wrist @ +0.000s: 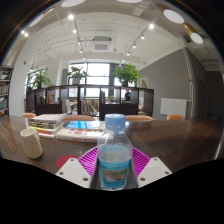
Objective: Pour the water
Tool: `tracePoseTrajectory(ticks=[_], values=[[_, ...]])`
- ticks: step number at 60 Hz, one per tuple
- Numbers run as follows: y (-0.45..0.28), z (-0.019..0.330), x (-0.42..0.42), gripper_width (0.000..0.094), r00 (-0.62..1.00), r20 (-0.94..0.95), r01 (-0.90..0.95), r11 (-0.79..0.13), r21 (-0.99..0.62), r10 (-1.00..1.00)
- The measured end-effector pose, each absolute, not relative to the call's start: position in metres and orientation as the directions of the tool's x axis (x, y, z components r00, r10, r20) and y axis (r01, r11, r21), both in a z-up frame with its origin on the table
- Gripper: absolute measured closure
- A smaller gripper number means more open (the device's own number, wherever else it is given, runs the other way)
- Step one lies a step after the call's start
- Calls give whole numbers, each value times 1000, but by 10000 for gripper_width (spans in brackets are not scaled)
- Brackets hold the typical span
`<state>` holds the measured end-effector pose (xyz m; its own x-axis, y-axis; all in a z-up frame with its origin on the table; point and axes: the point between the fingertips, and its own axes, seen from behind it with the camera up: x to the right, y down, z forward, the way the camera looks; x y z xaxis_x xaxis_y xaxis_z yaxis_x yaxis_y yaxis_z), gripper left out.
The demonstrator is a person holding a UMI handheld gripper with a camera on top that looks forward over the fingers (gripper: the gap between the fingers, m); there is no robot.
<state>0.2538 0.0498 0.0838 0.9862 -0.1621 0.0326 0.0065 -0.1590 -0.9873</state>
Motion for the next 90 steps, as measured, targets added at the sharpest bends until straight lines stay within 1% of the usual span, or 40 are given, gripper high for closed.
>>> tracePoseTrajectory(ticks=[1, 4, 5, 9, 10, 11, 12, 14, 15, 20, 25, 29, 32, 37, 41, 46, 52, 58, 62, 65, 72, 79, 81, 84, 90], values=[[59, 84, 256, 477, 985, 38, 11, -161, -987, -166], [52, 82, 252, 495, 985, 54, 27, -163, -986, -164], [52, 83, 252, 526, 985, 59, 33, -160, -987, -164], [50, 84, 254, 574, 981, 68, 39, -156, -987, -183], [50, 85, 254, 602, 981, 69, 41, -154, -987, -182], [50, 85, 254, 602, 981, 65, 38, -150, -988, -182], [50, 85, 254, 642, 981, 62, 35, -148, -988, -183], [49, 86, 258, 645, 979, 49, 20, -146, -989, -198], [49, 86, 259, 669, 978, 45, 15, -146, -989, -204], [51, 86, 260, 666, 977, 21, -9, -139, -990, -212], [50, 84, 260, 667, 975, 48, 14, -157, -988, -216], [46, 89, 258, 667, 973, 99, 63, -173, -983, -210], [57, 92, 243, 667, 968, 155, 121, -177, -977, -195], [67, 113, 216, 667, 934, 318, 289, -182, -940, -163], [72, 130, 194, 666, 870, 476, 450, -190, -873, -126], [88, 147, 159, 668, 735, 673, 652, -185, -736, -84], [101, 159, 124, 666, 518, 855, 840, -168, -516, -39], [113, 162, 91, 667, 277, 961, 951, -141, -275, -6], [123, 163, 72, 664, 113, 994, 989, -97, -113, -11], [125, 165, 62, 667, -19, 1000, 996, -84, 18, -18], [133, 159, 47, 667, -238, 971, 970, -54, 238, -7], [138, 157, 34, 668, -455, 890, 890, -23, 454, -27], [138, 162, 35, 671, -519, 854, 855, -22, 518, -33], [140, 161, 30, 668, -585, 809, 811, -26, 585, -48], [147, 162, 28, 667, -647, 760, 762, -18, 648, -62]])
